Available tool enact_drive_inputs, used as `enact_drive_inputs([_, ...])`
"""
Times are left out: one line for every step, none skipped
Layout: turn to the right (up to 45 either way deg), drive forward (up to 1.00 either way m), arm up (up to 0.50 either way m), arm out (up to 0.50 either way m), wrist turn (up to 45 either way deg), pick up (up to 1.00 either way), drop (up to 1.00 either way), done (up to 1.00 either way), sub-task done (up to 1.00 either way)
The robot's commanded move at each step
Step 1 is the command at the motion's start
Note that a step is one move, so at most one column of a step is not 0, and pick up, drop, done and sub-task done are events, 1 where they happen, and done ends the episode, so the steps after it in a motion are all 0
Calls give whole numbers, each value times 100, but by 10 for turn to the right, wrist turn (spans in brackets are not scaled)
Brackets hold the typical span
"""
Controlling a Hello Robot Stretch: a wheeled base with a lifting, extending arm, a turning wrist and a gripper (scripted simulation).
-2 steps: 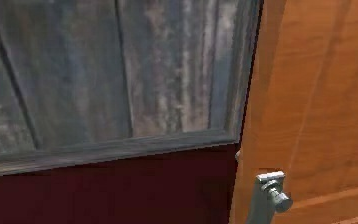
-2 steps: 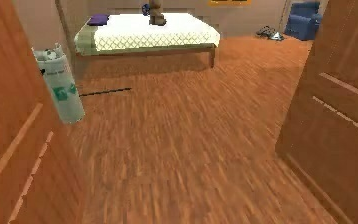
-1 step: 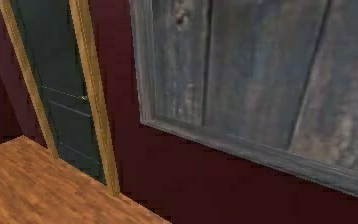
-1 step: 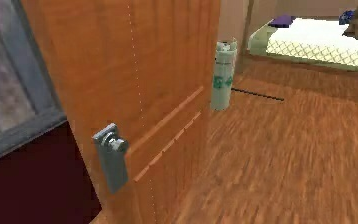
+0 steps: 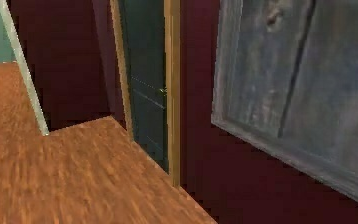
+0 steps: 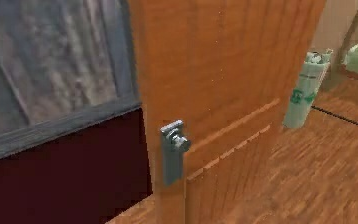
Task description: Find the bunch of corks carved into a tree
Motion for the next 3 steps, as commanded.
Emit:
enact_drive_inputs([0, 30, 0, 0, 0, 0, 0, 0, 0])
enact_drive_inputs([-330, 0, 0, 0, 0, 0, 0, 0, 0])
enact_drive_inputs([0, 75, 0, 0, 0, 0, 0, 0, 0])
